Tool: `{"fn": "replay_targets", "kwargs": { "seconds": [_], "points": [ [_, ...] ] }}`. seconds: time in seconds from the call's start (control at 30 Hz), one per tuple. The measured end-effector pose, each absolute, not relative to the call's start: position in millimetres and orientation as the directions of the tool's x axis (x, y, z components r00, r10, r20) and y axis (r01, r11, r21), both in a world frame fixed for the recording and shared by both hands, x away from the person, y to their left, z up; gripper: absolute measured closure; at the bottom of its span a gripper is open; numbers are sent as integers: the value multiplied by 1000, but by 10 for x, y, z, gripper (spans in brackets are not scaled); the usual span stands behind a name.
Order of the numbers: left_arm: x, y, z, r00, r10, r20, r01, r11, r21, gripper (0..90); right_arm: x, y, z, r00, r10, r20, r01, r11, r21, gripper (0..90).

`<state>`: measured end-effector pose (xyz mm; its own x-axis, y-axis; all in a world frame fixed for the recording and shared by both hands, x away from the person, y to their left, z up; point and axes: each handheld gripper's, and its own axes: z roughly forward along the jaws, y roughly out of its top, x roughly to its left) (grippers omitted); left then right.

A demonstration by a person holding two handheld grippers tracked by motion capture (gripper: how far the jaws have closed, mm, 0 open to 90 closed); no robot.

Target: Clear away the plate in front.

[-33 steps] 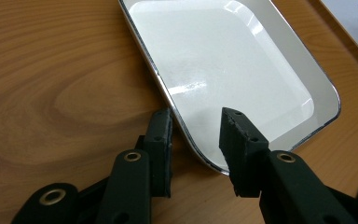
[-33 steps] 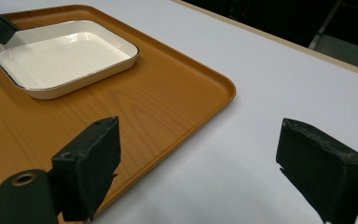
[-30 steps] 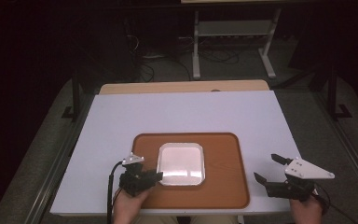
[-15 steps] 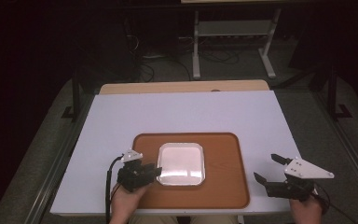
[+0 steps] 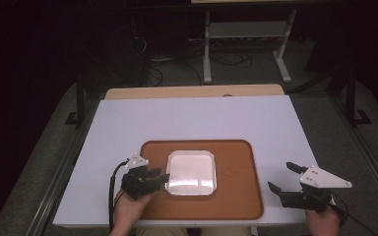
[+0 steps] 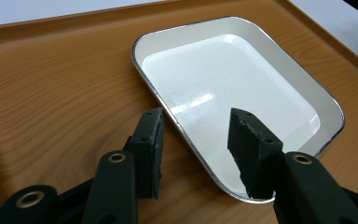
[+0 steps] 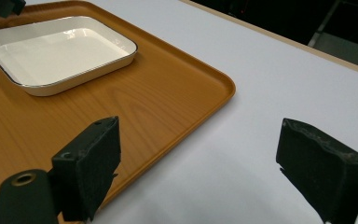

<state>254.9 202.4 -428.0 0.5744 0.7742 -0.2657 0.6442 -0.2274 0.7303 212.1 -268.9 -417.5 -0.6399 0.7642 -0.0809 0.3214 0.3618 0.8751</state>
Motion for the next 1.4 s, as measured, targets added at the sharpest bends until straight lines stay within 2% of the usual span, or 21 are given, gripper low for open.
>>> {"fn": "replay_targets", "kwargs": {
  "seconds": [0.67, 0.87, 1.1, 1.4],
  "points": [
    [2574, 2291, -4184, 641, 751, -160, 546, -299, 782, 431, 2125, -2684, -4181, -635, 767, -87, 327, 369, 870, 130],
    [2573, 2381, -4172, 645, 748, -154, 534, -298, 791, 405, 2129, -2690, -4181, -632, 770, -87, 327, 367, 871, 130],
    [2563, 2525, -4229, 650, 747, -141, 524, -305, 795, 329, 2132, -2694, -4186, -630, 772, -85, 331, 366, 870, 130],
    [2537, 2634, -4199, 660, 744, -107, 490, -317, 812, 302, 2137, -2699, -4190, -628, 774, -82, 336, 365, 868, 130]
  ]
}}
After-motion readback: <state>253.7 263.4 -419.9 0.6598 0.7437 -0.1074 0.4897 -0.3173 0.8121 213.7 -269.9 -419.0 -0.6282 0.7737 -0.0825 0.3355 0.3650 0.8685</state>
